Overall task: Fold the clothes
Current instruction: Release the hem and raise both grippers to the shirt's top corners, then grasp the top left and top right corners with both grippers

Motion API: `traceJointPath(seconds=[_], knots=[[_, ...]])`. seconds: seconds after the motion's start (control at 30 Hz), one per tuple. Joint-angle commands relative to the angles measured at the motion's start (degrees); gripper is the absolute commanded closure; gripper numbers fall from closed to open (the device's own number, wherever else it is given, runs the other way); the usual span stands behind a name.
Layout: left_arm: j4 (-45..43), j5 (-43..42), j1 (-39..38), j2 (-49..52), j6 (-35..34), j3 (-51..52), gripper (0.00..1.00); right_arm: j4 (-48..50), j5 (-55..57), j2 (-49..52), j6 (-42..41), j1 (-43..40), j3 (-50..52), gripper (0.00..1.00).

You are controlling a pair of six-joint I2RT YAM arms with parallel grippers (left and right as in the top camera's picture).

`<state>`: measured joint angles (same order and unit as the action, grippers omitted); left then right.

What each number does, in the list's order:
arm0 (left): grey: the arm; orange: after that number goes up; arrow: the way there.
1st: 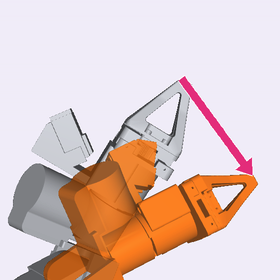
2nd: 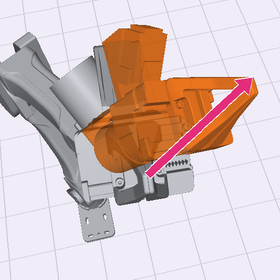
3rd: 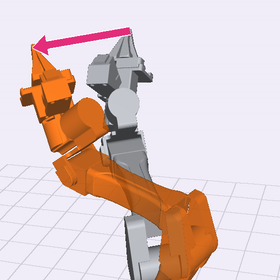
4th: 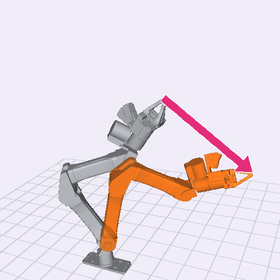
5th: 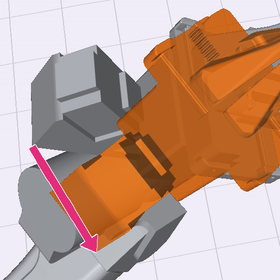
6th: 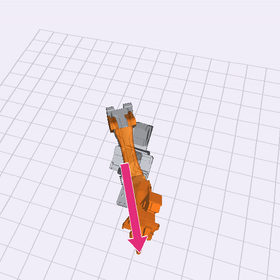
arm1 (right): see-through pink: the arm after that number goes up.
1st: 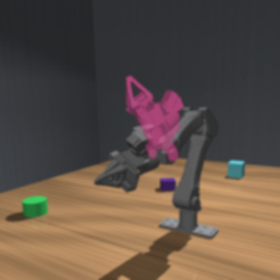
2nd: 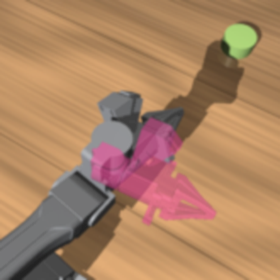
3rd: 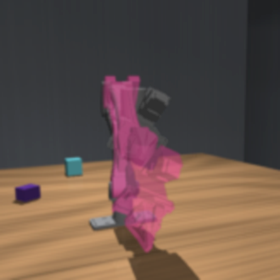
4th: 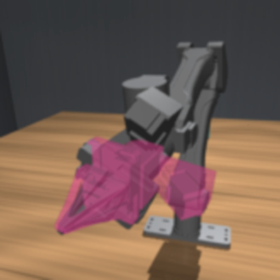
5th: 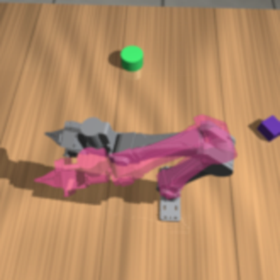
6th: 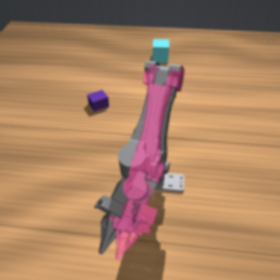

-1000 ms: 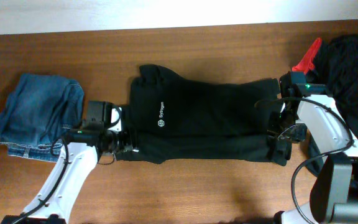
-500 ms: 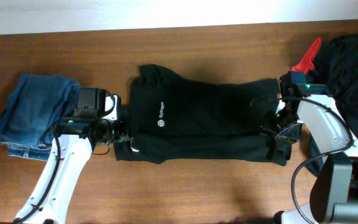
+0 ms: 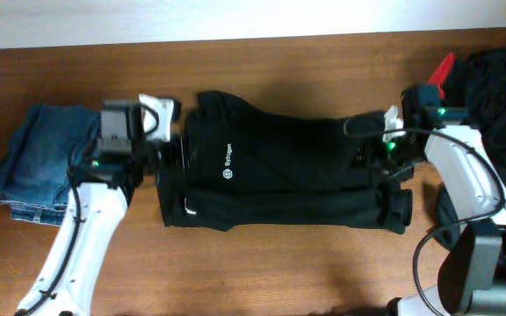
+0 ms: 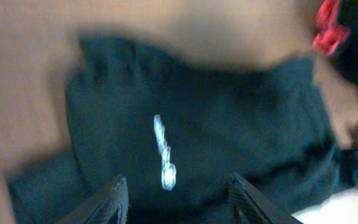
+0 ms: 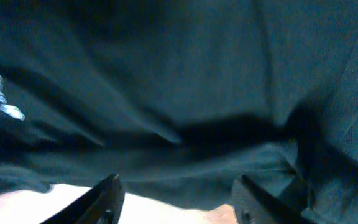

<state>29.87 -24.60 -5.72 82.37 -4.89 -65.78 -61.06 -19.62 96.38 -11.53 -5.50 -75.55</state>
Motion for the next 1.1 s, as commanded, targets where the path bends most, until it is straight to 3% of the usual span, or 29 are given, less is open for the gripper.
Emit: traceJointPath(seconds=[0.0,0.2,0.4,0.67,1.07], knots=[[0.66,0.35,-0.15,4.59,1.57,-10.47,0.48,-0.76,-1.60,0.76,0.09,-0.26,-7.45,0.38],[7.58,-0.26,-0.20,22.40,5.18,-26.60,0.35,-1.05,-1.62,7.10,-1.44,-1.46,-17.42,0.28],[6.51,-0.17,-0.17,34.05,7.37,-31.26,0.26,3.08,-1.66,13.88,-1.57,-6.10,-20.24,0.26],[-1.18,2.03,-0.13,43.41,8.04,-31.30,0.24,12.66,-1.60,20.90,1.07,-9.20,-20.22,0.22],[-4.68,6.01,-0.13,48.06,8.68,-31.28,0.24,21.22,2.93,30.42,2.32,-9.27,-20.20,0.22]])
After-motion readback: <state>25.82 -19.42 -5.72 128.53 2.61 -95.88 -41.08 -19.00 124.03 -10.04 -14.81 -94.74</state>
